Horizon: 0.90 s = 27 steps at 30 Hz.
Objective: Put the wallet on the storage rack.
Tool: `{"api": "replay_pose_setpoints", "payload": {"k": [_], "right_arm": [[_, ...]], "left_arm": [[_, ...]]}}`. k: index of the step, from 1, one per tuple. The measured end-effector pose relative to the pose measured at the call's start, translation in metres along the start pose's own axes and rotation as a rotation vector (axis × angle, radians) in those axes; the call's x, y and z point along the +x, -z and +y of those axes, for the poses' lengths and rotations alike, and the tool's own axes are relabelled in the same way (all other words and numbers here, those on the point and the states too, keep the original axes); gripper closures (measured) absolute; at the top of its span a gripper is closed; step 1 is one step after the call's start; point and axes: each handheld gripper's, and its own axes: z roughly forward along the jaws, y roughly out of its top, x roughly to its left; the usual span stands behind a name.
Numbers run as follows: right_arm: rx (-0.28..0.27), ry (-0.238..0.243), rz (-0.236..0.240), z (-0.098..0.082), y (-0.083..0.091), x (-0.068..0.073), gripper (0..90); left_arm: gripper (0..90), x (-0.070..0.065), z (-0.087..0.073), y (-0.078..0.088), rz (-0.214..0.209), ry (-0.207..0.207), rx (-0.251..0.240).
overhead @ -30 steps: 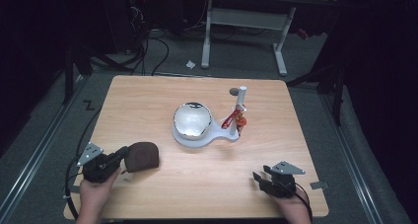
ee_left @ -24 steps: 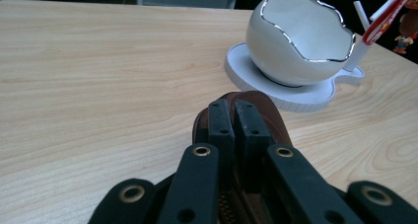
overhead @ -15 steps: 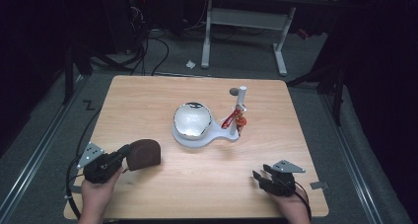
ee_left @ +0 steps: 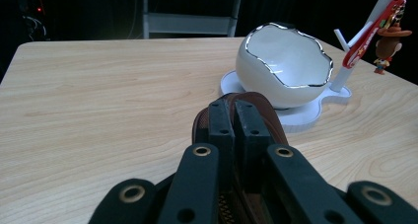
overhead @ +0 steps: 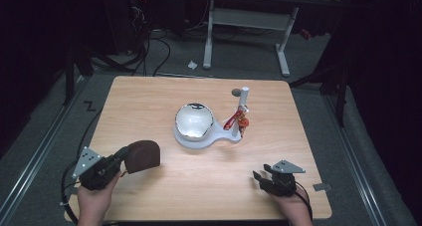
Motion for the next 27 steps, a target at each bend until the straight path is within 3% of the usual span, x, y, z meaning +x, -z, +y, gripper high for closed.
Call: {"api": "replay_pose_setpoints", "payload": {"k": [18, 27], "right_arm": [[-0.029, -0.028, -0.002, -0.001, 0.009, -0.008, 47.3], [-0.031, -0.034, 0.003, -0.001, 0.010, -0.009, 47.5]], "left_arm": [[87.2, -0.026, 0.029, -0.030, -0.038, -0.031, 0.007], [87.2, -0.030, 0.049, -0.044, -0.043, -0.044, 0.036]]}}
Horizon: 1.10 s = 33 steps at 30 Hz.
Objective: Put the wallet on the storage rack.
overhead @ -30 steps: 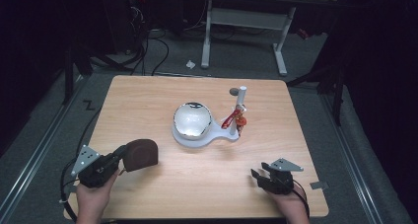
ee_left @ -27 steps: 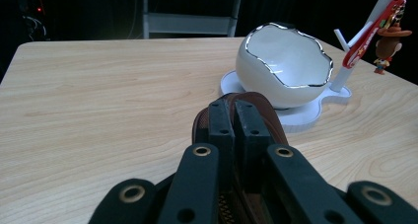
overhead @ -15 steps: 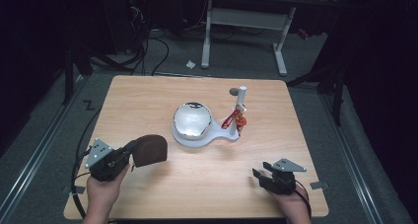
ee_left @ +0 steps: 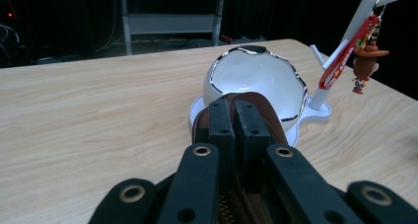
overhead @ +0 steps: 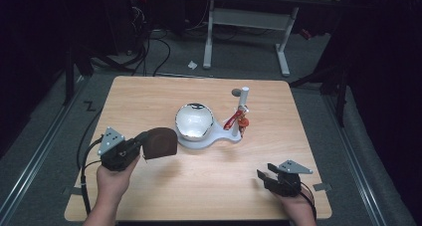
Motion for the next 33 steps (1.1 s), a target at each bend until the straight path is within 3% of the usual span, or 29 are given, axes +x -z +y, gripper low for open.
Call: {"api": "replay_pose_setpoints", "payload": {"k": [9, 17, 23, 33], "right_arm": [[0.004, 0.005, 0.005, 0.000, -0.001, 0.001, 47.6], [0.004, 0.000, 0.007, 0.000, -0.001, -0.001, 47.7], [0.004, 0.002, 0.007, 0.000, -0.001, -0.002, 47.8], [0.006, -0.001, 0.009, 0.000, -0.001, -0.002, 47.9]], "left_arm": [[87.2, -0.005, 0.019, -0.012, 0.013, -0.015, -0.008], [87.2, -0.012, 0.034, -0.039, 0.024, -0.044, 0.019], [87.2, -0.010, 0.040, -0.060, 0.041, -0.046, 0.051], [87.3, -0.010, 0.054, -0.080, 0.055, -0.042, 0.062]]}}
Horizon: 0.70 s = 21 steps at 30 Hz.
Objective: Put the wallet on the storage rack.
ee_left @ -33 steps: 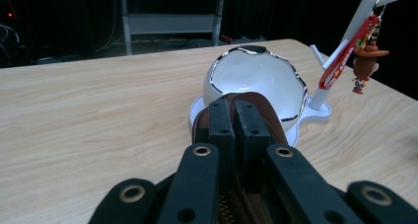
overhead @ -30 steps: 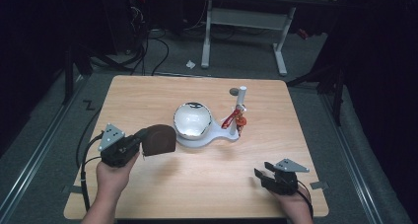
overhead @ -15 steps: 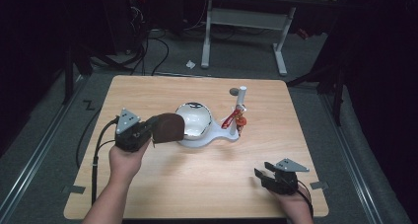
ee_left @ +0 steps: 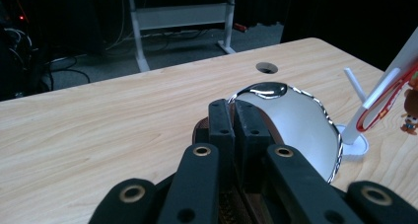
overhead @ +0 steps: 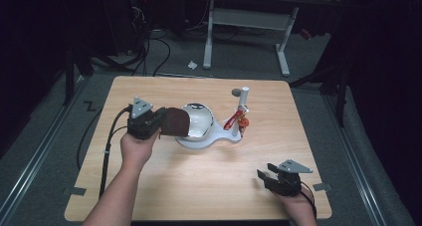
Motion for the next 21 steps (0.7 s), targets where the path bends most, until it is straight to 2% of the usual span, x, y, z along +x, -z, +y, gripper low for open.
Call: {"api": "replay_pose_setpoints", "payload": {"k": [5, 8, 13, 21], "right_arm": [[-0.003, 0.004, 0.001, 0.000, 0.000, 0.000, 48.1], [-0.003, 0.001, 0.003, 0.000, 0.001, -0.001, 48.1], [-0.004, 0.005, 0.006, 0.000, 0.000, -0.001, 48.1], [0.001, 0.007, 0.013, 0.000, 0.000, 0.001, 48.1]], "left_arm": [[87.4, -0.001, 0.009, -0.006, 0.009, -0.004, -0.013], [87.4, -0.003, 0.012, -0.012, 0.017, -0.019, 0.002], [87.3, -0.009, 0.010, -0.024, 0.043, -0.056, 0.038], [87.1, -0.017, 0.007, -0.039, 0.055, -0.063, 0.066]]}}
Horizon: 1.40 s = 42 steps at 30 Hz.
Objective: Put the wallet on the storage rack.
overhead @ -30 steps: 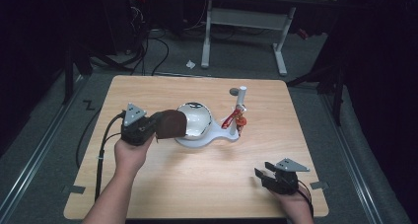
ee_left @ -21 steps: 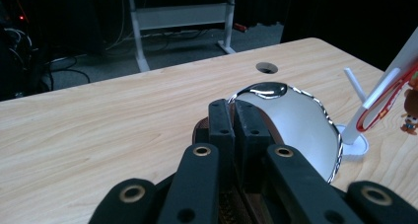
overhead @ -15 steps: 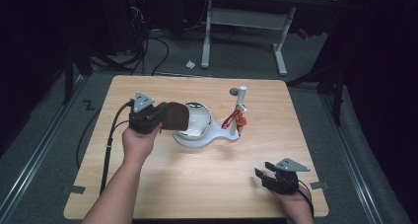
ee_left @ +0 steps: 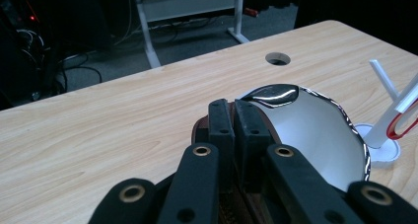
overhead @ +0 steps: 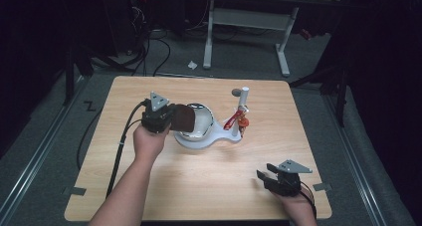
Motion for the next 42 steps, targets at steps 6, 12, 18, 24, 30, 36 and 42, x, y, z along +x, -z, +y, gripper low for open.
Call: {"api": "replay_pose_setpoints", "payload": {"k": [6, 12, 18, 24, 30, 36, 42], "right_arm": [[0.001, 0.000, 0.001, 0.000, 0.000, 0.000, 48.1], [0.001, -0.003, 0.001, -0.001, -0.001, 0.000, 48.1], [0.001, -0.003, 0.003, 0.000, -0.001, -0.001, 48.1], [0.001, -0.001, 0.003, 0.000, -0.001, -0.001, 48.0], [0.002, -0.002, 0.004, 0.000, -0.001, 0.000, 48.0], [0.001, 0.002, 0.003, 0.000, -0.001, -0.001, 47.9], [0.003, 0.002, 0.004, 0.000, -0.001, -0.001, 47.8]], "left_arm": [[86.7, -0.007, -0.001, -0.012, 0.003, 0.012, 0.010], [86.5, -0.012, -0.003, -0.021, 0.006, 0.014, 0.027], [85.9, -0.016, -0.004, -0.024, 0.010, 0.017, 0.027], [84.3, -0.018, -0.005, -0.025, 0.000, 0.034, 0.013], [75.0, -0.016, -0.005, -0.024, -0.029, 0.052, 0.004], [68.4, -0.013, -0.003, -0.021, -0.045, 0.063, -0.003], [62.8, -0.010, -0.002, -0.018, -0.056, 0.076, -0.009]]}}
